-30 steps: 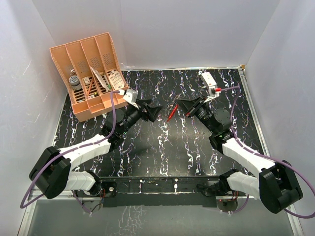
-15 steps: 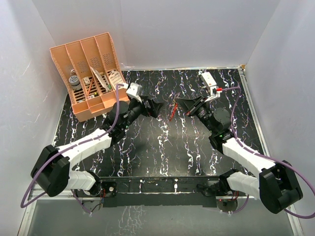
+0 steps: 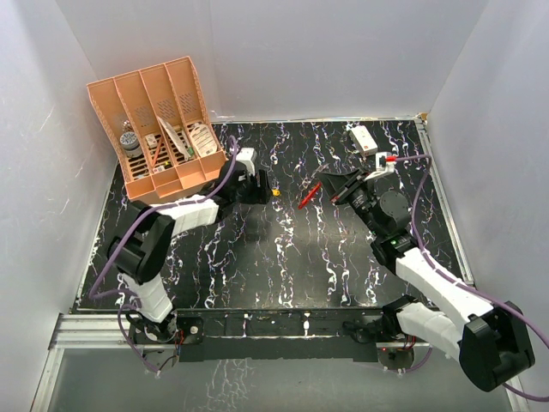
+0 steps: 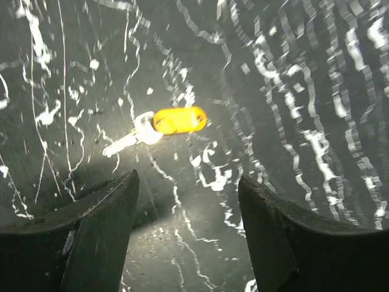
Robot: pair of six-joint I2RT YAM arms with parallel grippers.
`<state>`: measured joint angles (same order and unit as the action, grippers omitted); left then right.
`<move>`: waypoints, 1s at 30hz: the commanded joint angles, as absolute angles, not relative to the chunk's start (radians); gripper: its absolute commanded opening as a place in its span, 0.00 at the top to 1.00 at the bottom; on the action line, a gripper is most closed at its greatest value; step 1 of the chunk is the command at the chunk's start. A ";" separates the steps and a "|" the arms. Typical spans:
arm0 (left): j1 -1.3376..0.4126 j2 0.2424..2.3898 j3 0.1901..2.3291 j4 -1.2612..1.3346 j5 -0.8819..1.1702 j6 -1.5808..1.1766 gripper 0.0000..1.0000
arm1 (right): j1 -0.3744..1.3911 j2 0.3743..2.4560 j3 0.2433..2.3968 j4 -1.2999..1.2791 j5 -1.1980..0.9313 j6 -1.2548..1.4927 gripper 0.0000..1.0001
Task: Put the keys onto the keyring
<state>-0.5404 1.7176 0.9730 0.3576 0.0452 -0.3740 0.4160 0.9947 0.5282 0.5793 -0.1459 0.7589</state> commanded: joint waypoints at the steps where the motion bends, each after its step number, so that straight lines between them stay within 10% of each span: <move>1: -0.539 1.767 1.046 0.296 0.031 -0.375 0.37 | 0.407 0.939 0.559 0.571 -0.106 0.714 1.00; 30: -0.541 2.102 1.514 -0.154 -0.122 -0.253 0.39 | 0.393 0.964 0.541 0.589 -0.135 0.718 1.00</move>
